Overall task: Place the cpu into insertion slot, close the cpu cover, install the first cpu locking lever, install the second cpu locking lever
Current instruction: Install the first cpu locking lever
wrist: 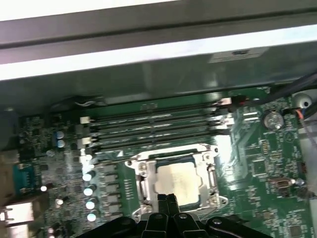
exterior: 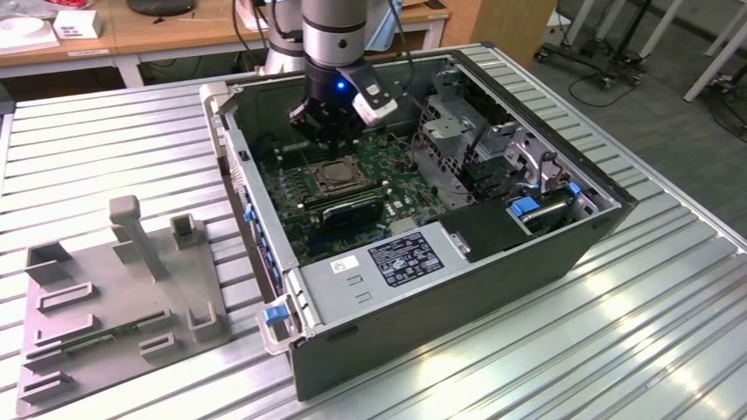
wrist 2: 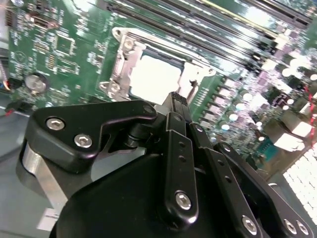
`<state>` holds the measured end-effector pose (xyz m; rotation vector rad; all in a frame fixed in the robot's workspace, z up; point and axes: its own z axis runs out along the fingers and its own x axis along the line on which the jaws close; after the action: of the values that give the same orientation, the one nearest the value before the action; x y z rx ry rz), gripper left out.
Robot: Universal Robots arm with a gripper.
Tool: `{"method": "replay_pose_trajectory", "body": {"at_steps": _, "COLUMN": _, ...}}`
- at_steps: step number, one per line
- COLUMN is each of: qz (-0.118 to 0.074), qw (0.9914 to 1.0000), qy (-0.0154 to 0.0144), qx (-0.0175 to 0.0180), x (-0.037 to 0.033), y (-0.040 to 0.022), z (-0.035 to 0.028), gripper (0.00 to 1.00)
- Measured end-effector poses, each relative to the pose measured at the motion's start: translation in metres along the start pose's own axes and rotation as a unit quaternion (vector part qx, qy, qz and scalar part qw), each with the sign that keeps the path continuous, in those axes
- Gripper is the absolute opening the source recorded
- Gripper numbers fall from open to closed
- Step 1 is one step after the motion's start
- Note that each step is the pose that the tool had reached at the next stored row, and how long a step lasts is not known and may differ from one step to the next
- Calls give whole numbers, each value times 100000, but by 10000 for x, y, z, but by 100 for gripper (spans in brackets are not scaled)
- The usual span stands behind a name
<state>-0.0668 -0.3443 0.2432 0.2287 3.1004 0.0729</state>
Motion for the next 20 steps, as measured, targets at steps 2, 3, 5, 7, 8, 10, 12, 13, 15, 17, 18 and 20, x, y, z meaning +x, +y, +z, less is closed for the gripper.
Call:
{"method": "replay_pose_trajectory", "body": {"at_steps": 2, "qz": 1, "qw": 100000, "qy": -57, "qx": -10, "x": 60, "y": -9, "z": -2, "gripper": 11}}
{"method": "replay_pose_trajectory", "body": {"at_steps": 3, "qz": -6, "qw": 100000, "qy": -94, "qx": -13, "x": 93, "y": -14, "z": -3, "gripper": 11}}
{"method": "replay_pose_trajectory", "body": {"at_steps": 5, "qz": -2, "qw": 100000, "qy": -165, "qx": -27, "x": 160, "y": -24, "z": -5, "gripper": 11}}
{"method": "replay_pose_trajectory", "body": {"at_steps": 7, "qz": -10, "qw": 100000, "qy": -230, "qx": -39, "x": 223, "y": -33, "z": -7, "gripper": 11}}
{"method": "replay_pose_trajectory", "body": {"at_steps": 8, "qz": -13, "qw": 100000, "qy": -273, "qx": -39, "x": 256, "y": -38, "z": -8, "gripper": 11}}
{"method": "replay_pose_trajectory", "body": {"at_steps": 10, "qz": -10, "qw": 99999, "qy": -368, "qx": -55, "x": 321, "y": -47, "z": -11, "gripper": 11}}
{"method": "replay_pose_trajectory", "body": {"at_steps": 12, "qz": -20, "qw": 99999, "qy": -447, "qx": -66, "x": 368, "y": -54, "z": -12, "gripper": 11}}
{"method": "replay_pose_trajectory", "body": {"at_steps": 13, "qz": -16, "qw": 99999, "qy": -459, "qx": -63, "x": 382, "y": -56, "z": -13, "gripper": 11}}
{"method": "replay_pose_trajectory", "body": {"at_steps": 15, "qz": -16, "qw": 99999, "qy": -478, "qx": -74, "x": 393, "y": -57, "z": -13, "gripper": 11}}
{"method": "replay_pose_trajectory", "body": {"at_steps": 17, "qz": -24, "qw": 99999, "qy": -477, "qx": -72, "x": 394, "y": -58, "z": -13, "gripper": 11}}
{"method": "replay_pose_trajectory", "body": {"at_steps": 18, "qz": -24, "qw": 99999, "qy": -474, "qx": -71, "x": 394, "y": -58, "z": -13, "gripper": 11}}
{"method": "replay_pose_trajectory", "body": {"at_steps": 20, "qz": -20, "qw": 99999, "qy": -476, "qx": -71, "x": 395, "y": -58, "z": -13, "gripper": 11}}
